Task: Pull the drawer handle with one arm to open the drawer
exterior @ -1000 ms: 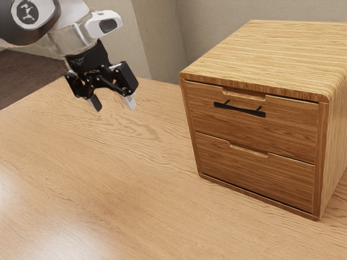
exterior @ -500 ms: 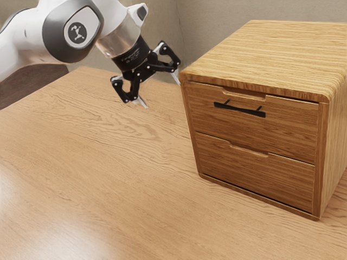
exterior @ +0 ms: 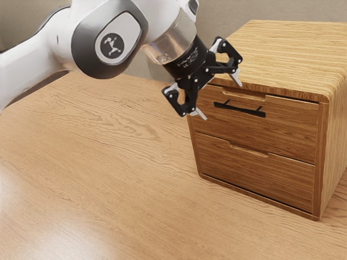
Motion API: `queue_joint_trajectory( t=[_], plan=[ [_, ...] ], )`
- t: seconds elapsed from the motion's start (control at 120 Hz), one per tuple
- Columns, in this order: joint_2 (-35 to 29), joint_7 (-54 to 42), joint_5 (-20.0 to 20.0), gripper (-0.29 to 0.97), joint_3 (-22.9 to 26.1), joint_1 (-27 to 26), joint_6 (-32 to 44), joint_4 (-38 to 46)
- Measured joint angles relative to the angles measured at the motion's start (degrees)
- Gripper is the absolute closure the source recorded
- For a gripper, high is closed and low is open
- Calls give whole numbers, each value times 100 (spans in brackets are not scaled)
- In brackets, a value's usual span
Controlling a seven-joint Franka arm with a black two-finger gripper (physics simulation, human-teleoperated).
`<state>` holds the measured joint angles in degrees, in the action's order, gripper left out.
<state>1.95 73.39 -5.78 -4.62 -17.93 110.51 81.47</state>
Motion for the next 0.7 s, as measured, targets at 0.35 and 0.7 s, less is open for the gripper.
queue_joint_trajectory(
  t=[0.35, 0.7],
  plan=[
    [-43, 848, 112, 0, -7, 636, 17, -6],
    [-51, 1349, 214, 0, -39, 847, -7, -6]
  ],
)
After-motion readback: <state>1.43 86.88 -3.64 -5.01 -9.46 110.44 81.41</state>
